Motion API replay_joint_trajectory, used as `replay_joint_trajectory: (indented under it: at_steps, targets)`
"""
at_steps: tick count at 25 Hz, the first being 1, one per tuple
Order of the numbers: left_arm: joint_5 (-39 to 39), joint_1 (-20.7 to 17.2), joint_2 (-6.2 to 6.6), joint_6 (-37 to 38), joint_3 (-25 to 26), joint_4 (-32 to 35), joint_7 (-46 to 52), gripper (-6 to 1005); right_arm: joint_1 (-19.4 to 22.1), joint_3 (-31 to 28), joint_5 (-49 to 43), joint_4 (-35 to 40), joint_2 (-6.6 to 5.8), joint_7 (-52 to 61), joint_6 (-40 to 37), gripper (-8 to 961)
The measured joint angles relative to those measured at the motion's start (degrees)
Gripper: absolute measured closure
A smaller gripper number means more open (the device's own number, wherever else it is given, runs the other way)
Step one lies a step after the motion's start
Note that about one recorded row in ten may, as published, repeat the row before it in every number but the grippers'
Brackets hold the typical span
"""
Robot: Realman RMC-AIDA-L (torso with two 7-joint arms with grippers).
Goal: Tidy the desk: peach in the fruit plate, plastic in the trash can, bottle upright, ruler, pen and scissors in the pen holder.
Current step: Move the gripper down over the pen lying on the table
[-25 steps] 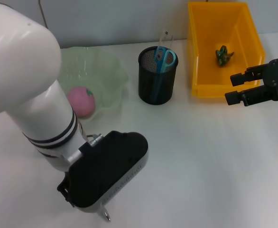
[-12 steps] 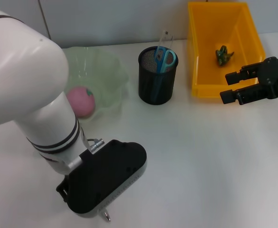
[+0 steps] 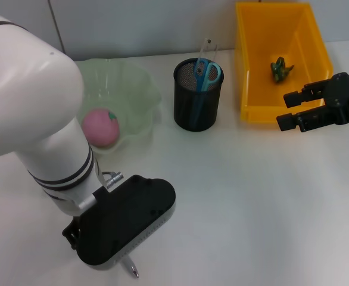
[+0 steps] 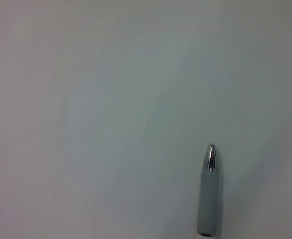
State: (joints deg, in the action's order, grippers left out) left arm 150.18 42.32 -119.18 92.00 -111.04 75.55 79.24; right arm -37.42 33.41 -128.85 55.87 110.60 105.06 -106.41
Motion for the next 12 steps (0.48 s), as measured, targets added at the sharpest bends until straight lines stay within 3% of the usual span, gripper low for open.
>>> replay_joint_trajectory:
  at_steps: [12]
  targets:
    - [0.01,-0.13,0.00,-0.89,0.03,-0.83,-0.51,425,-0.20,0.18,0.00,-0.15,0.06,0.77,-0.14,196]
